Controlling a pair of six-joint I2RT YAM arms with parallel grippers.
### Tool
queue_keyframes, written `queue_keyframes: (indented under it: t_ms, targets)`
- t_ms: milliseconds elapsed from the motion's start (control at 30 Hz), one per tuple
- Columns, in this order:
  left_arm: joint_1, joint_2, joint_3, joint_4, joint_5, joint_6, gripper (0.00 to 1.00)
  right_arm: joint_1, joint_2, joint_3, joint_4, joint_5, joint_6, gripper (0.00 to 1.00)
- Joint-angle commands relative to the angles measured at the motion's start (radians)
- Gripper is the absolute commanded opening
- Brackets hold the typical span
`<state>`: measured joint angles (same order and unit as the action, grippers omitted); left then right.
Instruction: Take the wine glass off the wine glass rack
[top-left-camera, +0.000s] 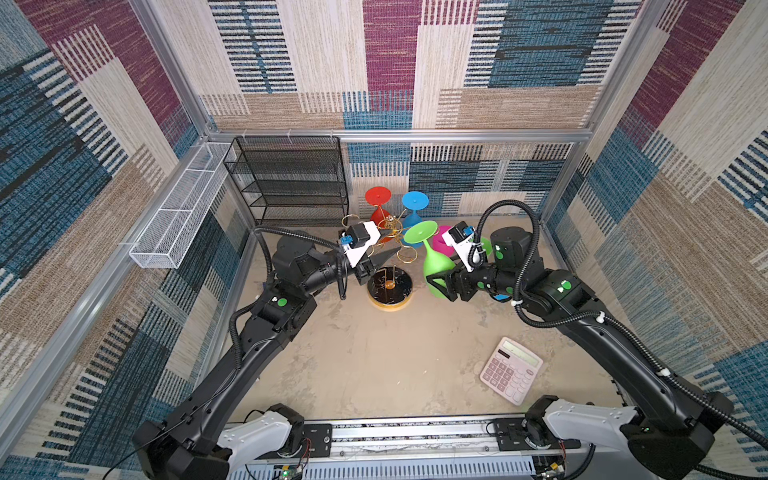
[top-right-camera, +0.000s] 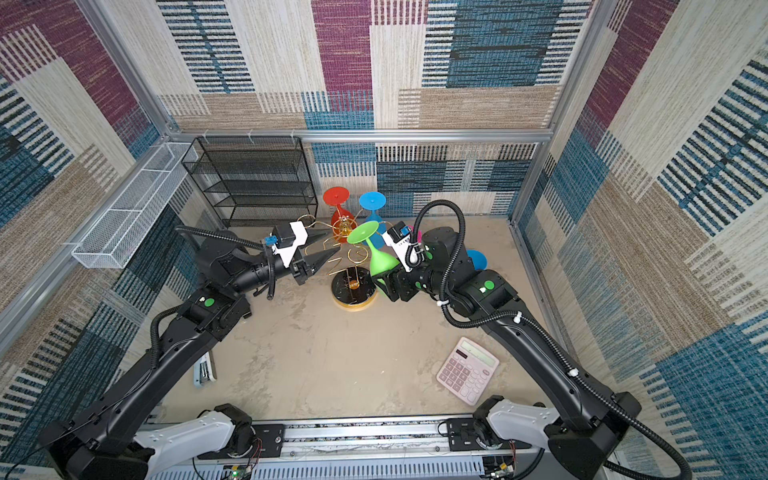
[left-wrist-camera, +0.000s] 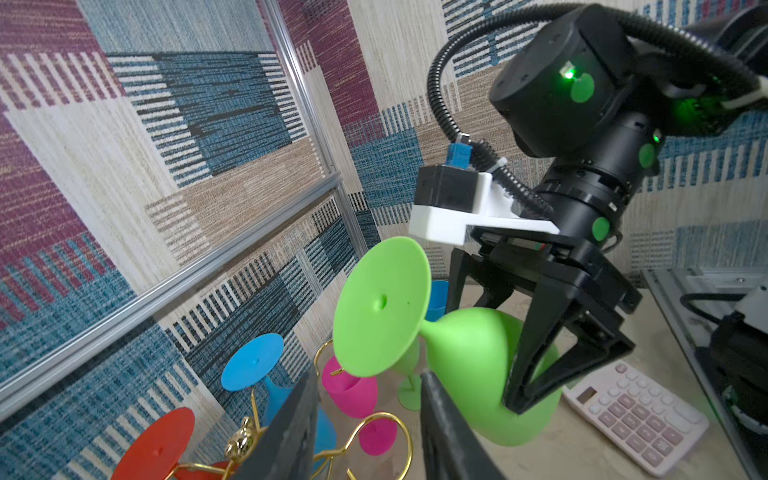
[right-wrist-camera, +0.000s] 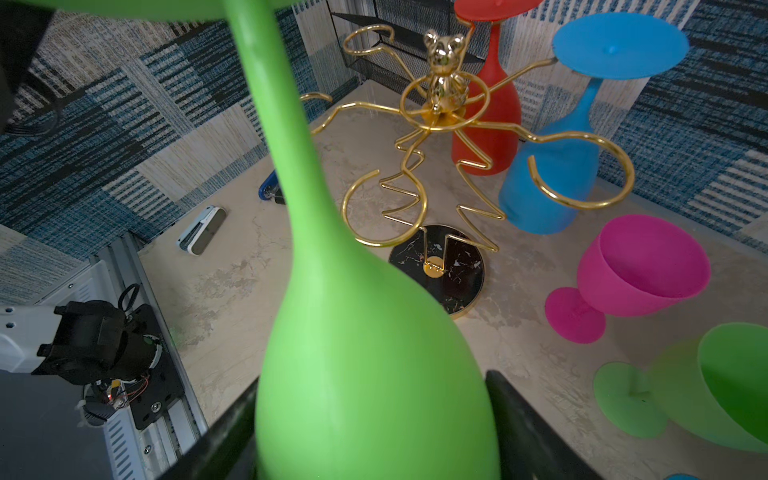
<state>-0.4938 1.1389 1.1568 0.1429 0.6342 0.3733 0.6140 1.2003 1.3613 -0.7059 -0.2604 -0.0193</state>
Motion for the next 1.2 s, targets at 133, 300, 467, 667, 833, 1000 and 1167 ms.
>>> queue_keyframes:
  t_ms: [133, 300, 467, 667, 833, 1000, 1167]
  targets:
    - [-0.022, 0.017, -0.020, 0.054, 0.011, 0.218, 0.44, 0.000, 0.031, 0.037, -0.003, -0.040, 0.007, 0.64]
    - [-0.034, 0.035, -0.014, 0.074, -0.040, 0.252, 0.45, 0.000, 0.051, 0.048, -0.015, -0.062, 0.002, 0.62]
    - [-0.043, 0.057, -0.003, 0.090, -0.085, 0.275, 0.45, 0.000, 0.050, 0.045, -0.020, -0.075, 0.004, 0.62]
    - [-0.057, 0.079, 0.008, 0.090, -0.095, 0.289, 0.42, 0.000, 0.050, 0.039, -0.022, -0.085, 0.004, 0.62]
    - [-0.066, 0.086, 0.014, 0.090, -0.107, 0.297, 0.33, 0.001, 0.048, 0.031, -0.020, -0.091, 0.002, 0.62]
    - [-0.074, 0.087, 0.015, 0.091, -0.127, 0.307, 0.20, 0.002, 0.045, 0.029, -0.015, -0.101, 0.003, 0.62]
    - [-0.081, 0.089, 0.017, 0.090, -0.131, 0.319, 0.05, 0.003, 0.045, 0.028, -0.010, -0.114, 0.006, 0.62]
